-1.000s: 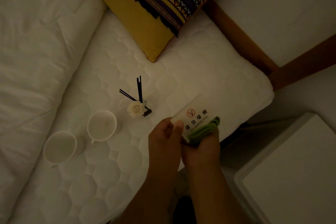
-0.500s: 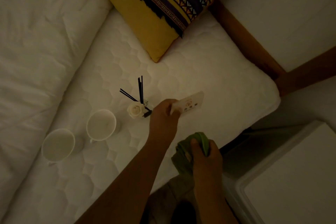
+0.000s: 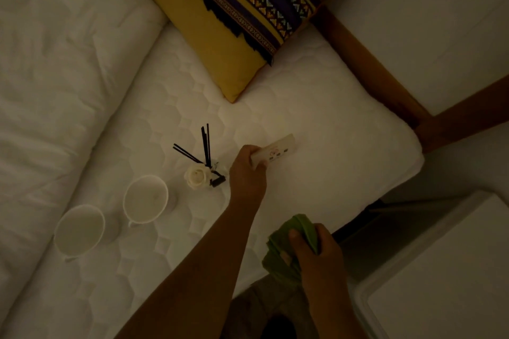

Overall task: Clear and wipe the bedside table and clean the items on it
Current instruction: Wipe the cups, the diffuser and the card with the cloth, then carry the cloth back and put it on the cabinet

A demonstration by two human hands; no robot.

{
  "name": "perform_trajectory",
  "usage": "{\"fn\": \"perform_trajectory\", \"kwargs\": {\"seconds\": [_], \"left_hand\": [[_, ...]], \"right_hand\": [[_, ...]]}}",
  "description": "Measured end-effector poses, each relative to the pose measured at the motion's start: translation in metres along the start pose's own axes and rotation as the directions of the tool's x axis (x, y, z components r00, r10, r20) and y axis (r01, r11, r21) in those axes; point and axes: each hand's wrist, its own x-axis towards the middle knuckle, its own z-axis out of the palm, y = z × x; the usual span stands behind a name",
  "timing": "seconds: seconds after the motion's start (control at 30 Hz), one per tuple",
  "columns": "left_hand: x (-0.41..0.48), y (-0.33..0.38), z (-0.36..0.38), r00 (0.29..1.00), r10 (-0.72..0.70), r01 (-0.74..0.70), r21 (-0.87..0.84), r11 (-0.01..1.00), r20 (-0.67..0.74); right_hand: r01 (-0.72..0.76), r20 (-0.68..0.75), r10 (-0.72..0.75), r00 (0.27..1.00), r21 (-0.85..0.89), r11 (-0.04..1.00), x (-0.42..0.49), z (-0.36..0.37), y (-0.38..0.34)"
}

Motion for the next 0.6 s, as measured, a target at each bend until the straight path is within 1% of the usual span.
{"fn": "perform_trajectory", "kwargs": {"seconds": [0.1, 0.2, 0.3, 0.37, 0.47, 0.5, 0.53, 0.57, 0.6], "left_hand": [[-0.007, 0.006, -0.001, 0.998, -0.058, 0.059, -0.05, 0.997, 0.017], [-0.033, 0.014, -0.007, 0.972, -0.233, 0.233, -0.16, 0.959, 0.022], [-0.076, 0.025, -0.017, 0.947, -0.319, 0.316, -0.22, 0.923, 0.026], [-0.107, 0.04, -0.027, 0.935, -0.345, 0.355, -0.281, 0.892, 0.086], [-0.147, 0.072, -0.06, 0.901, -0.324, 0.417, -0.368, 0.831, 0.288], [-0.161, 0.084, -0.076, 0.876, -0.309, 0.452, -0.407, 0.794, 0.37], [-0.174, 0.097, -0.092, 0.836, -0.311, 0.519, -0.465, 0.718, 0.452], [-0.19, 0.11, -0.11, 0.8, -0.32, 0.582, -0.528, 0.618, 0.508], [-0.204, 0.121, -0.129, 0.785, -0.32, 0.61, -0.57, 0.551, 0.53]], "right_hand": [[0.021, 0.007, -0.021, 1.0, -0.005, 1.0, -0.001, -0.004, -0.009], [0.064, 0.057, -0.062, 0.996, -0.03, 0.997, -0.009, -0.008, -0.027], [0.111, 0.131, -0.099, 0.986, -0.09, 0.99, -0.022, -0.018, -0.052], [0.119, 0.175, -0.097, 0.98, -0.119, 0.986, -0.037, -0.025, -0.069], [0.117, 0.273, -0.073, 0.959, -0.15, 0.982, -0.071, -0.033, -0.098], [0.118, 0.309, -0.061, 0.949, -0.169, 0.978, -0.086, -0.034, -0.108], [0.123, 0.341, -0.05, 0.939, -0.196, 0.973, -0.103, -0.033, -0.119], [0.133, 0.379, -0.038, 0.925, -0.227, 0.965, -0.124, -0.032, -0.13], [0.158, 0.424, -0.04, 0.905, -0.248, 0.956, -0.143, -0.028, -0.14]]}}
